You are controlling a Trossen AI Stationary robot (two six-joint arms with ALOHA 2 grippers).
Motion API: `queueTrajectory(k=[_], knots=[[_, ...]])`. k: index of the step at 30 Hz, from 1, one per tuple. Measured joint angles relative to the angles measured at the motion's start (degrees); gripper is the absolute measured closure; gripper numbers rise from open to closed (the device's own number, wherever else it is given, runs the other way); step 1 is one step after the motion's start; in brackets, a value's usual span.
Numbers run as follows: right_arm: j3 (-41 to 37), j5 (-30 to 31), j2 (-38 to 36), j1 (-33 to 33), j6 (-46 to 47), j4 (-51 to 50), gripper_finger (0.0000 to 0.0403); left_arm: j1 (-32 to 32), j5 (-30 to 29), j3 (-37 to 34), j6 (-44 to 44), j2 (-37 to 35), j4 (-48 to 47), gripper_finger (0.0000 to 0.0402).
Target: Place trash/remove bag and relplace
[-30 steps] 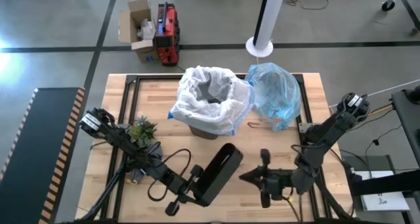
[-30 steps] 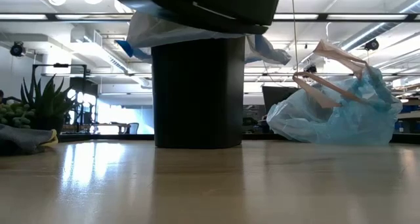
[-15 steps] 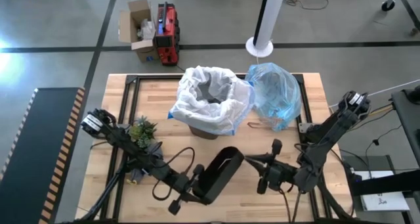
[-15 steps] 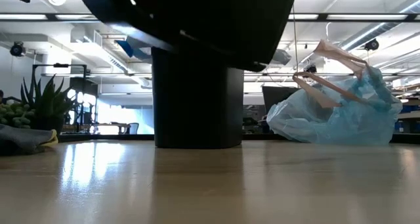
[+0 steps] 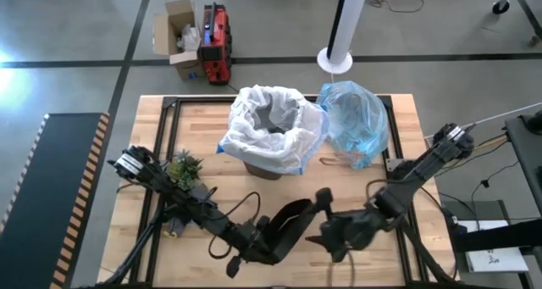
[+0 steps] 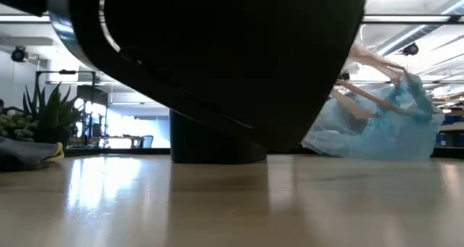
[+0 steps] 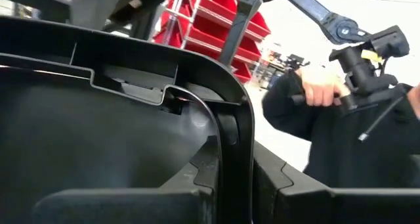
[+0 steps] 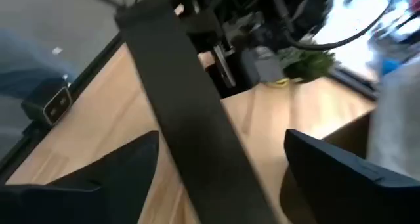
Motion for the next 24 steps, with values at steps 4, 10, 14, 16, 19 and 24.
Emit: queueTrajectory(k=[4,10,14,16,19,24], knots=[[5.58,-11.3,4.73,-3.97,0.85,-5.14,0.0079,-0.14,2.26,1.74,-0.93,-0.01,-2.4,0.0372],[12.84,-15.78,9.69,-5.44,0.05,-12.68,0.0102,-0.7,3.28,3.75,-0.68,-0.01,-7.32,0.0372],[14.33,-21.29,10.64,-5.46,1.32,-13.12,0.0129,-0.76,3.89,3.93,0.29,-0.01,-7.59,0.0372],[14.33,-22.44,10.49,-5.3,2.68,-13.23,0.0138,-0.74,3.72,3.93,0.87,-0.02,-7.44,0.0372],[14.29,-22.09,10.49,-5.1,3.01,-13.33,0.014,-0.68,3.19,3.93,1.15,-0.23,-6.76,0.0372],[14.26,-18.27,10.62,-5.07,0.0,-13.48,0.0133,-0.7,2.58,3.93,1.0,-0.23,-5.7,0.0372]])
